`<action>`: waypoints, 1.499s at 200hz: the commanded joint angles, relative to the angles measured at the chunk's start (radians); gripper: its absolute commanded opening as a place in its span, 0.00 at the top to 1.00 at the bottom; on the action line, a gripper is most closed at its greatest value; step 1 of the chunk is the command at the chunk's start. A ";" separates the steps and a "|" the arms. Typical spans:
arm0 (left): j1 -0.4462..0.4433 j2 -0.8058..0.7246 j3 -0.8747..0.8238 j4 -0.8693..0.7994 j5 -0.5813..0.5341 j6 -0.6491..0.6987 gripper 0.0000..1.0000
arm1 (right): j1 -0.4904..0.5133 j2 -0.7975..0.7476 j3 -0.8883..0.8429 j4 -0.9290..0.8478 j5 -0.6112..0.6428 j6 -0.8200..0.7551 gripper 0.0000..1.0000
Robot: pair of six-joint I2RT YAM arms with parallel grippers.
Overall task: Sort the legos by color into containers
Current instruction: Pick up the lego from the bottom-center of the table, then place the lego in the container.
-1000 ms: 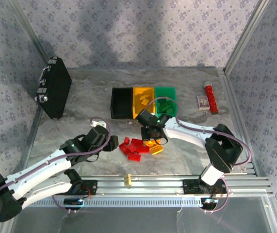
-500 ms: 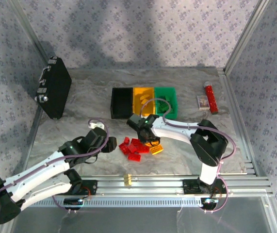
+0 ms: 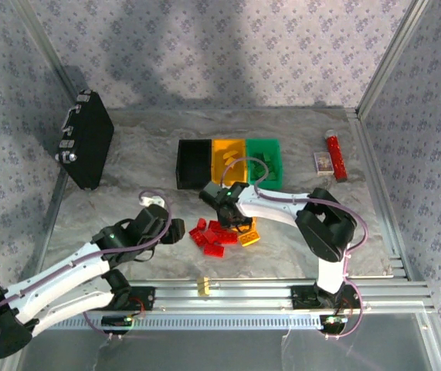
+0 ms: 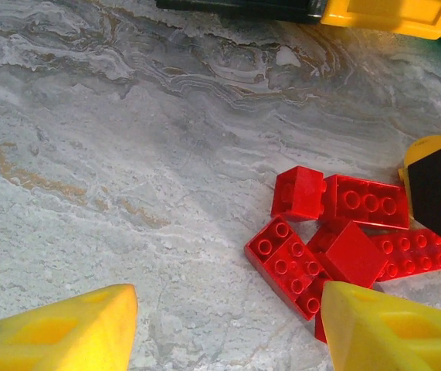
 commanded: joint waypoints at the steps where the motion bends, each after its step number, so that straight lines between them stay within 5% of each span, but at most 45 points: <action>1: -0.006 -0.020 -0.009 -0.019 -0.023 -0.013 0.35 | -0.007 0.030 0.022 -0.021 0.002 -0.002 0.51; 78: -0.006 -0.040 -0.015 -0.029 -0.028 -0.014 0.36 | -0.015 0.008 0.040 -0.035 0.039 -0.018 0.70; 191: -0.006 -0.054 -0.006 -0.036 -0.032 -0.011 0.36 | -0.058 -0.131 0.068 -0.044 0.045 -0.079 0.73; 300: -0.033 -0.089 -0.007 -0.064 -0.024 -0.037 0.37 | -0.296 -0.013 0.414 -0.078 -0.064 -0.257 0.72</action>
